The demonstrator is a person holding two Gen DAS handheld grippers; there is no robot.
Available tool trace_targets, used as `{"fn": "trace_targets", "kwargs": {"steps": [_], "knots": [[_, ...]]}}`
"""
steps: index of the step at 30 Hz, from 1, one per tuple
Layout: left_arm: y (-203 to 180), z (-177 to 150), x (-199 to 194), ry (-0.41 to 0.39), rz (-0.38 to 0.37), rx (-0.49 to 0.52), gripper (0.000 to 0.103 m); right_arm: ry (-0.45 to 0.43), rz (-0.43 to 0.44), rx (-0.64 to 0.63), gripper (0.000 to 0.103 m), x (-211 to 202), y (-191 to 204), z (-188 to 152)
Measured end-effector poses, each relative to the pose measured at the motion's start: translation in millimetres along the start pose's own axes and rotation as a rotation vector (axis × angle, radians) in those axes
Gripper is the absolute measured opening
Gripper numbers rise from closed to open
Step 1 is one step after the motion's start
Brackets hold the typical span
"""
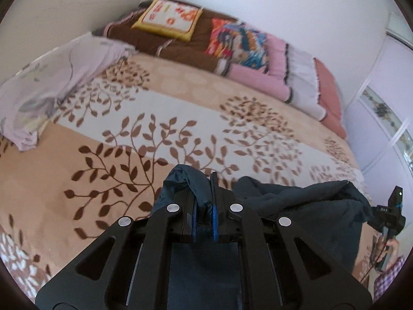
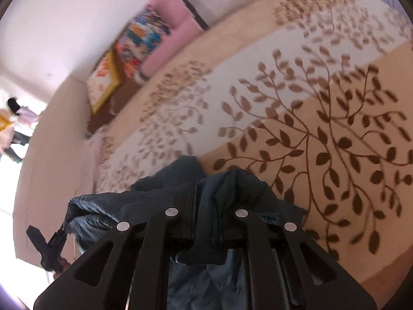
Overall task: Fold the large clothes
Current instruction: 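Lower the hem onto the jacket and open both grippers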
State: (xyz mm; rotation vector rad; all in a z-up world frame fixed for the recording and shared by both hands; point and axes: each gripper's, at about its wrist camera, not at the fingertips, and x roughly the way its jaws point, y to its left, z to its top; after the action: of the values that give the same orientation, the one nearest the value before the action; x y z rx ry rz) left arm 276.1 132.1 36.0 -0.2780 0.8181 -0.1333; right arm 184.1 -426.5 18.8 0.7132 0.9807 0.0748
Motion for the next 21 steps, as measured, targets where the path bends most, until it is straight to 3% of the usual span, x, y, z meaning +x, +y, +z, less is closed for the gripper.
{"fn": "trace_targets", "kwargs": {"steps": [5, 13, 19, 21], "knots": [[4.2, -5.9, 51.4, 0.049, 0.06, 0.006, 0.009, 0.041, -0.047, 0.009, 0.013, 45.4, -13.2, 8.3], [18.4, -16.7, 86.6, 0.147, 0.084, -0.064, 0.018, 0.127, -0.094, 0.08, 0.014, 86.6, -29.8, 9.3], [23.0, -16.4, 75.9, 0.148, 0.041, -0.114, 0.029, 0.141, -0.025, 0.108, 0.025, 78.9, -31.2, 12.5], [22.4, -15.7, 68.5, 0.136, 0.026, -0.125, 0.04, 0.136, 0.008, 0.11, 0.037, 73.5, -28.8, 13.8]]}}
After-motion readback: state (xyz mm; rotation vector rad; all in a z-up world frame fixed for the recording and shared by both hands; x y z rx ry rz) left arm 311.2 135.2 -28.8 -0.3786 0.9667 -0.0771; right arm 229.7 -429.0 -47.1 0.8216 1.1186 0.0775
